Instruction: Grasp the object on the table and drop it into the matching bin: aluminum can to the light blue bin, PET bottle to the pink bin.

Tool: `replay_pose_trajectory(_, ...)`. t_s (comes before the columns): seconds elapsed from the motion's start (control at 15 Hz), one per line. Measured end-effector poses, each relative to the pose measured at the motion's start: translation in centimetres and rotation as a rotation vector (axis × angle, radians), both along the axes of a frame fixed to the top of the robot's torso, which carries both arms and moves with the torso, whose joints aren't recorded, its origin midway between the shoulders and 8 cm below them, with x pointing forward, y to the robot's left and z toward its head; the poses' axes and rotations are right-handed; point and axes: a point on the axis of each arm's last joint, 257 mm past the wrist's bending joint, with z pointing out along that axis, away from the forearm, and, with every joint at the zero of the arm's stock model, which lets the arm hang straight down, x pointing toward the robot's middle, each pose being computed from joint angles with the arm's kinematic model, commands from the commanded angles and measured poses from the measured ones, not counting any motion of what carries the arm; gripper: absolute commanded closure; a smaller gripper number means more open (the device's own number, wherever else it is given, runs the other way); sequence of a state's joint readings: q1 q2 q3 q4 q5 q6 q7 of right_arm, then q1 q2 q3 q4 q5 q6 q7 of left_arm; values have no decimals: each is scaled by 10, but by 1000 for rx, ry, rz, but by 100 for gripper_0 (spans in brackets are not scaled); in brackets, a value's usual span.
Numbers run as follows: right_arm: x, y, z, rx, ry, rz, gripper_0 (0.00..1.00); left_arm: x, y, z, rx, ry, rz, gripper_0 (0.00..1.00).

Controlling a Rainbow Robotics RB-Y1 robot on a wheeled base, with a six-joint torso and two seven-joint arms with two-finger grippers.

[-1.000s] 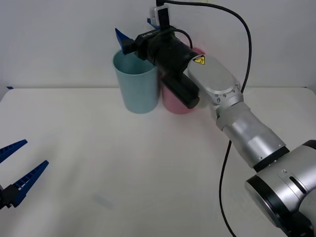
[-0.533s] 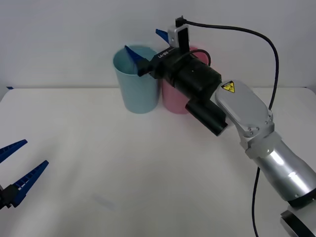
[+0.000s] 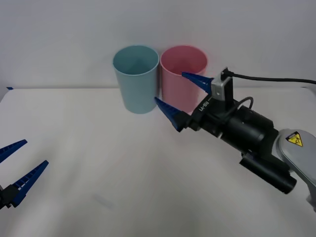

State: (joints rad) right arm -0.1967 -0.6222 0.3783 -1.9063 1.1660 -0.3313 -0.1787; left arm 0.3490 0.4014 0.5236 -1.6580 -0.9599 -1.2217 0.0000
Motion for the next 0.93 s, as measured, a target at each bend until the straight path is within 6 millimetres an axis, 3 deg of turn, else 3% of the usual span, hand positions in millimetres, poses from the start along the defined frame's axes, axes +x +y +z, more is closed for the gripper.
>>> replay_pose_trajectory(0.33,-50,-49,-29,-85,19,38,0,0,0,0,0,0,0,0)
replay_pose_trajectory(0.93,-95,-161,-83,-244,3,-40,0,0,0,0,0,0,0,0)
